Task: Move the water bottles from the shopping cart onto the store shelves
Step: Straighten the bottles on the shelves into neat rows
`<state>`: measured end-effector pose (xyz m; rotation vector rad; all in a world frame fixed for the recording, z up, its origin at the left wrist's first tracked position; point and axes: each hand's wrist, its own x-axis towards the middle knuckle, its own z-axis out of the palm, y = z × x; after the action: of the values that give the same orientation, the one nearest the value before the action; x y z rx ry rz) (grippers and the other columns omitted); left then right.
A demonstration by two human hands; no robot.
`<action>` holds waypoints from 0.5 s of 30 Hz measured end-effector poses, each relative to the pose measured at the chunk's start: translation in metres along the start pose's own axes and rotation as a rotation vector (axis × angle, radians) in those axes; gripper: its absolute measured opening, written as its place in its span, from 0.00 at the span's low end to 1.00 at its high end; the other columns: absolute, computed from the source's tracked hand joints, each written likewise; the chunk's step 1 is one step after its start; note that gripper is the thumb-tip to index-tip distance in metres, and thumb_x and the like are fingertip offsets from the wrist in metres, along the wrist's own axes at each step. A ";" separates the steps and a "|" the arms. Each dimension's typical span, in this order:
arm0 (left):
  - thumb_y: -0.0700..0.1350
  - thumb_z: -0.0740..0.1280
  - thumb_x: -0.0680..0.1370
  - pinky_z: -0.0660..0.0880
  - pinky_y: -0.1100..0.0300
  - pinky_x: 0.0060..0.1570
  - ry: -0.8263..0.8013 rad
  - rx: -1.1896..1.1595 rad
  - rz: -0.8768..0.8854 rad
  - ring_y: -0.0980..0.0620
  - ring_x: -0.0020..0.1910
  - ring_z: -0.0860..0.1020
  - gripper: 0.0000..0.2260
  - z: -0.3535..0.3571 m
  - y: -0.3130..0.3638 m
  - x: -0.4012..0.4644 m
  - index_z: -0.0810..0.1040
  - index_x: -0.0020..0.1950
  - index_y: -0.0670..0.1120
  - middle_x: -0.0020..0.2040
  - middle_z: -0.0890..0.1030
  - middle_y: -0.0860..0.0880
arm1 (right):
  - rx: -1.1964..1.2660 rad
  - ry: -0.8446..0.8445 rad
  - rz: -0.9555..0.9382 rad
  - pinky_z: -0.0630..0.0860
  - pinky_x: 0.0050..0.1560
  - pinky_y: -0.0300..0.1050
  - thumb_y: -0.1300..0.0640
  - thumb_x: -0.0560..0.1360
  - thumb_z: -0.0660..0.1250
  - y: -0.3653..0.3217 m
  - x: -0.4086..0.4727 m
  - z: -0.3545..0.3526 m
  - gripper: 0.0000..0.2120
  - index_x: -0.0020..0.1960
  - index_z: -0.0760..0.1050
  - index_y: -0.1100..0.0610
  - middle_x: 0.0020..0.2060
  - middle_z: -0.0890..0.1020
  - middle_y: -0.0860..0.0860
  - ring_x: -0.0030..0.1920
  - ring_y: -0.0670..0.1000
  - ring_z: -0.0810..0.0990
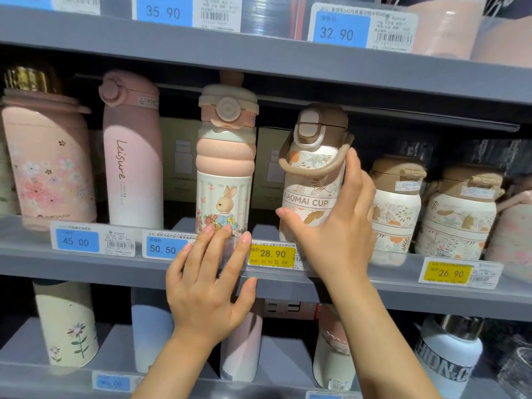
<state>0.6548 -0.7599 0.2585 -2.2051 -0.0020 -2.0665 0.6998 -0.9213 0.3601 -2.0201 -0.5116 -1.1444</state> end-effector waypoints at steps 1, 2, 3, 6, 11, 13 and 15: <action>0.54 0.54 0.80 0.66 0.48 0.62 0.000 -0.003 -0.001 0.43 0.67 0.72 0.20 0.000 0.000 0.000 0.71 0.69 0.49 0.64 0.78 0.42 | -0.017 0.022 -0.012 0.73 0.48 0.50 0.41 0.63 0.76 0.000 -0.001 0.002 0.54 0.76 0.44 0.44 0.70 0.62 0.52 0.66 0.56 0.68; 0.54 0.54 0.81 0.66 0.48 0.63 0.001 -0.007 -0.002 0.43 0.67 0.71 0.20 0.000 0.000 0.000 0.71 0.69 0.49 0.64 0.78 0.42 | -0.024 0.032 -0.024 0.71 0.46 0.48 0.42 0.63 0.76 0.000 -0.002 0.003 0.53 0.76 0.44 0.44 0.69 0.64 0.53 0.64 0.56 0.69; 0.54 0.54 0.81 0.65 0.49 0.63 0.000 -0.009 -0.002 0.43 0.67 0.71 0.20 0.000 0.001 0.000 0.71 0.69 0.49 0.64 0.78 0.42 | -0.028 0.033 -0.035 0.68 0.45 0.46 0.43 0.64 0.76 0.000 -0.003 0.004 0.52 0.76 0.45 0.45 0.68 0.65 0.53 0.62 0.56 0.70; 0.54 0.55 0.80 0.64 0.49 0.64 0.001 -0.005 -0.003 0.43 0.67 0.71 0.20 0.000 0.000 -0.001 0.71 0.69 0.49 0.64 0.78 0.42 | 0.001 0.010 -0.034 0.66 0.46 0.45 0.46 0.65 0.74 0.003 -0.004 0.003 0.50 0.76 0.45 0.43 0.68 0.66 0.52 0.61 0.57 0.71; 0.54 0.55 0.80 0.63 0.49 0.65 -0.002 -0.010 -0.009 0.44 0.67 0.71 0.20 -0.001 0.001 0.000 0.72 0.69 0.49 0.64 0.78 0.42 | 0.045 -0.052 -0.018 0.72 0.51 0.52 0.49 0.68 0.73 0.006 -0.003 -0.001 0.49 0.77 0.43 0.42 0.74 0.61 0.48 0.66 0.56 0.70; 0.54 0.55 0.80 0.63 0.49 0.65 -0.007 -0.009 -0.010 0.44 0.67 0.71 0.20 -0.001 0.002 0.001 0.71 0.69 0.49 0.63 0.79 0.42 | 0.031 -0.043 -0.013 0.73 0.51 0.53 0.46 0.68 0.73 0.004 -0.003 -0.002 0.49 0.76 0.42 0.42 0.74 0.62 0.49 0.66 0.57 0.70; 0.54 0.55 0.80 0.63 0.49 0.65 -0.011 -0.006 -0.007 0.44 0.67 0.71 0.20 -0.001 0.001 0.001 0.71 0.69 0.49 0.63 0.79 0.42 | -0.019 -0.015 0.005 0.74 0.50 0.55 0.42 0.66 0.74 0.001 -0.003 0.000 0.52 0.75 0.41 0.41 0.72 0.62 0.52 0.66 0.58 0.69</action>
<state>0.6536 -0.7615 0.2591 -2.2231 -0.0052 -2.0609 0.6987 -0.9218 0.3578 -2.0470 -0.5052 -1.1361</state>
